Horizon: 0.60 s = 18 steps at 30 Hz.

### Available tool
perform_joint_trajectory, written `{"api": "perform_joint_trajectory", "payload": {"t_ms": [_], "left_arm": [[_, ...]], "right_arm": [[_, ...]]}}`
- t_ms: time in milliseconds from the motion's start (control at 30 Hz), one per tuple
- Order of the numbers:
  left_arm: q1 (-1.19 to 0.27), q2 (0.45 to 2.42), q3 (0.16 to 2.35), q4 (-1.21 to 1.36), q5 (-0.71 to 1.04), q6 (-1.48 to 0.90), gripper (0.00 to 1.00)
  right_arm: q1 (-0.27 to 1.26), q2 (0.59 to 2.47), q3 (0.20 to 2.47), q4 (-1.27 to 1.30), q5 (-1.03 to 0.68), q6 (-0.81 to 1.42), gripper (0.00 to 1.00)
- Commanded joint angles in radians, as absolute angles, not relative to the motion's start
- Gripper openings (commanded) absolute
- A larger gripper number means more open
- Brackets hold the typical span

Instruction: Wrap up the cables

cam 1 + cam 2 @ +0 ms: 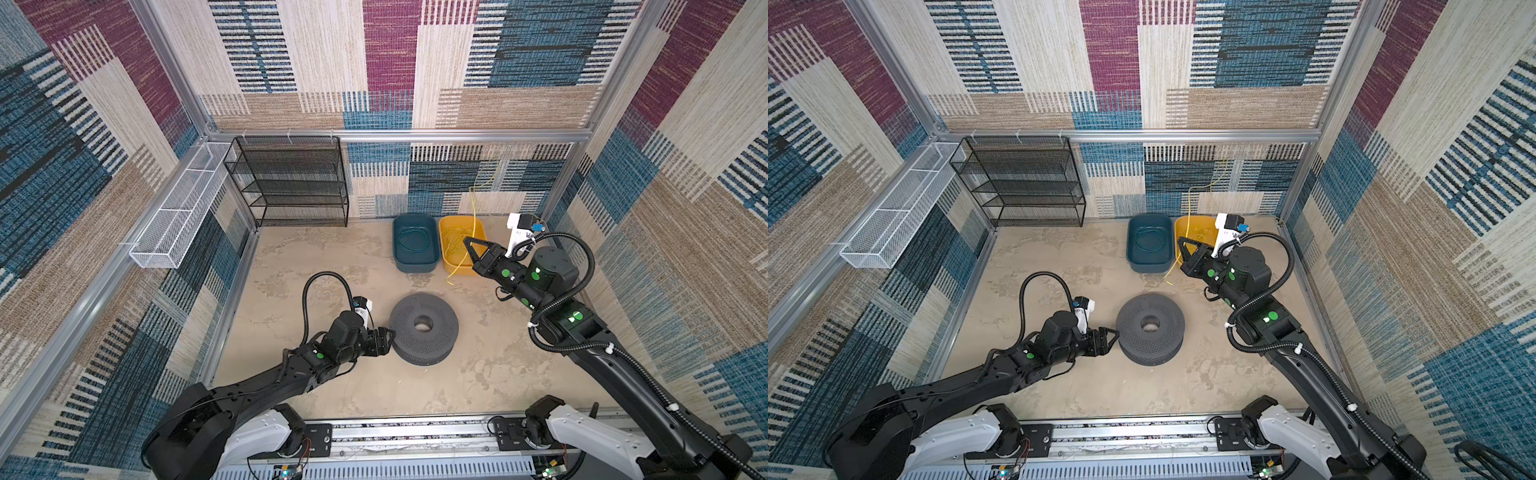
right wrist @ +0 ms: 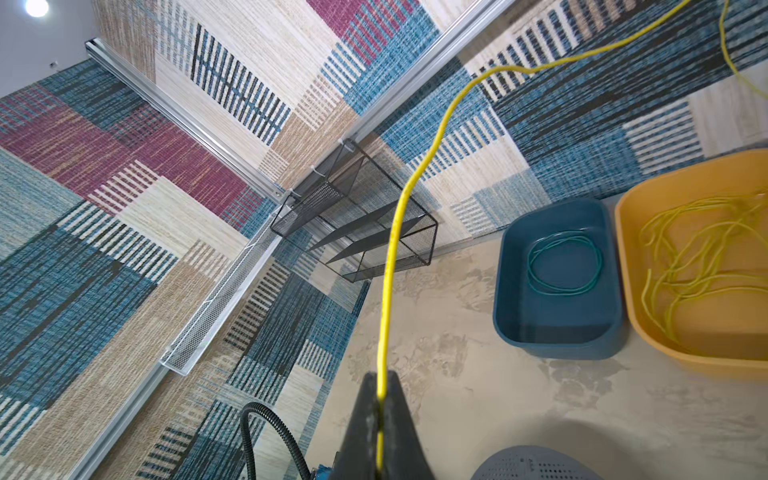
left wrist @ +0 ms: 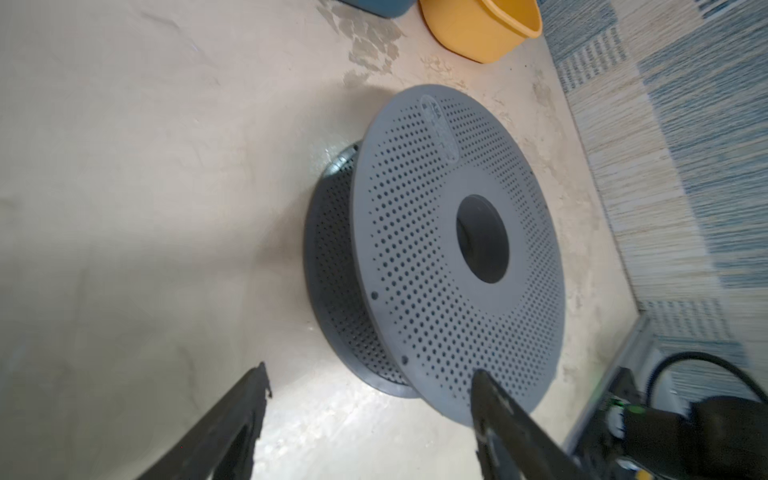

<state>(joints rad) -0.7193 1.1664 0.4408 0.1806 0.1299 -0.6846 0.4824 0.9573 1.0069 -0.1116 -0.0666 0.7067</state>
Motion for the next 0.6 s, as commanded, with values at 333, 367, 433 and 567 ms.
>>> {"api": "perform_joint_trajectory", "payload": {"t_ms": [333, 367, 433, 567], "left_arm": [[-0.606, 1.560, 0.382, 0.934, 0.462, -0.902, 0.52], [-0.604, 1.583, 0.382, 0.970, 0.464, -0.914, 0.50], [-0.600, 1.615, 0.382, 1.014, 0.463, -0.930, 0.47], [-0.596, 1.666, 0.388, 1.089, 0.472, -0.960, 0.32]], "right_arm": [[0.480, 0.929, 0.962, -0.135, -0.021, 0.687, 0.00], [0.481, 0.927, 0.960, -0.135, -0.020, 0.687, 0.00], [0.480, 0.922, 0.957, -0.139, -0.020, 0.689, 0.00], [0.479, 0.914, 0.956, -0.143, -0.015, 0.686, 0.00]]}}
